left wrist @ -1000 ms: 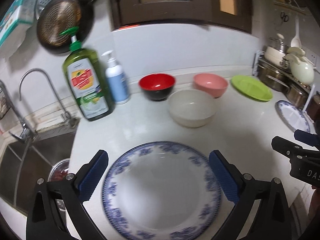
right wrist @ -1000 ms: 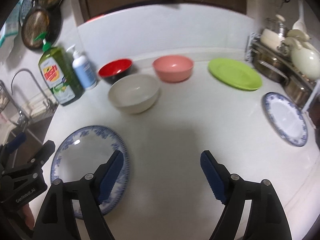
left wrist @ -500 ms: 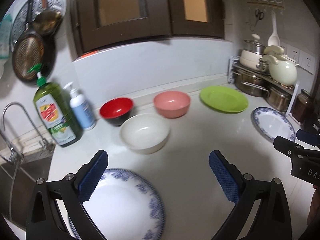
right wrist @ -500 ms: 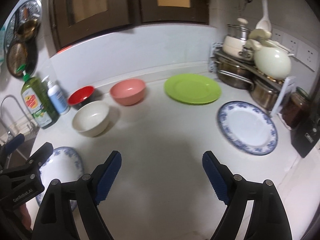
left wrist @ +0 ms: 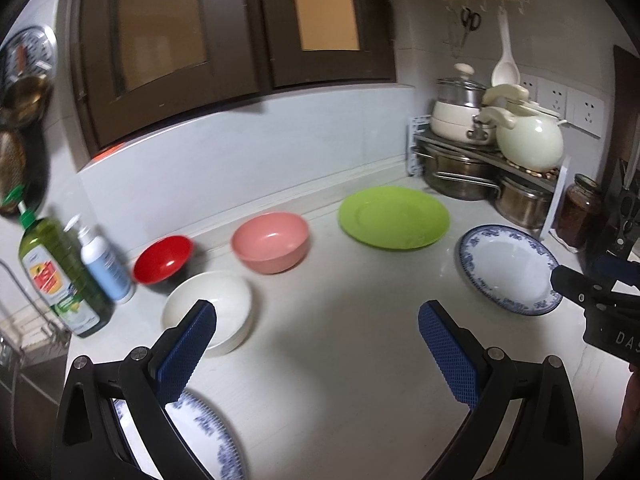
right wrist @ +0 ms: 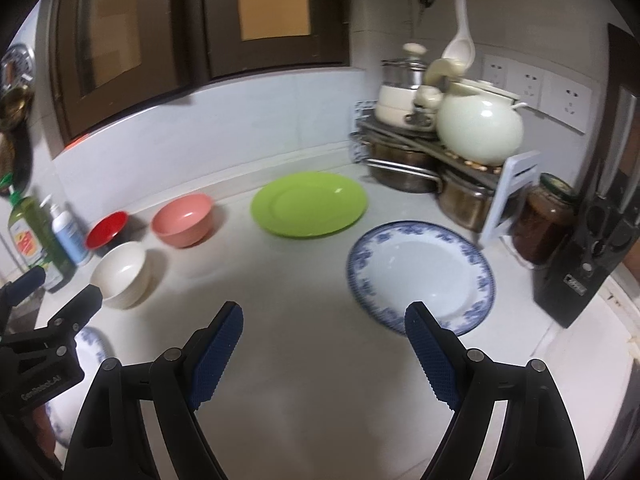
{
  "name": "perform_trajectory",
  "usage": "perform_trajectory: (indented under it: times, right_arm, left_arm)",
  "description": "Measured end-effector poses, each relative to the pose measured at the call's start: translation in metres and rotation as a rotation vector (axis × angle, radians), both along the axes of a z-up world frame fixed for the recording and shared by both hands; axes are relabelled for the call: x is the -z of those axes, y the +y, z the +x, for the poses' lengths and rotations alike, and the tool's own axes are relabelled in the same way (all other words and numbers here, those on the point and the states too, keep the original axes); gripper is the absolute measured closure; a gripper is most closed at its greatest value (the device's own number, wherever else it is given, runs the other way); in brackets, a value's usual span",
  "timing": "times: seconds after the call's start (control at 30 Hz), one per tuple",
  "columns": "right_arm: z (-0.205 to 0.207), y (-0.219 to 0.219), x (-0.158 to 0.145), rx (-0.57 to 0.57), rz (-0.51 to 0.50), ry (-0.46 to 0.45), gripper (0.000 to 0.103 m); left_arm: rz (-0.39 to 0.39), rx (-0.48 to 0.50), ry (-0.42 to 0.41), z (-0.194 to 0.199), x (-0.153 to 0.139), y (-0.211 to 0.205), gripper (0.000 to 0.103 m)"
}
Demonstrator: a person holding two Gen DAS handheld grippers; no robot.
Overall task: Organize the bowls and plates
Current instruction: 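Move both tools to the smaller blue-and-white plate by the pot rack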
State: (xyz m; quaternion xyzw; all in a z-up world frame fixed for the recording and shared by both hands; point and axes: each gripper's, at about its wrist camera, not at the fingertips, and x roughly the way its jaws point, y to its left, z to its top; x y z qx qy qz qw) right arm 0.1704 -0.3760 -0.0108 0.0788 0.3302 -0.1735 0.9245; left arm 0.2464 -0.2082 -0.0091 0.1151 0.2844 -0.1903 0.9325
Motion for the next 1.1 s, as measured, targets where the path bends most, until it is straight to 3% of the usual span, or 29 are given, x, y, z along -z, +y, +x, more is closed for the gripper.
perform_trajectory:
  times: [0.63, 1.1]
  right_arm:
    - [-0.005, -0.101, 0.008, 0.184, 0.016, -0.014, 0.019]
    - [0.008, -0.153, 0.035, 0.294, 0.046, 0.031, 0.019]
  left_arm:
    - [0.040, 0.152, 0.037, 0.031, 0.007, -0.115, 0.000]
    - [0.085, 0.241, 0.111, 0.065, 0.045, -0.181, 0.000]
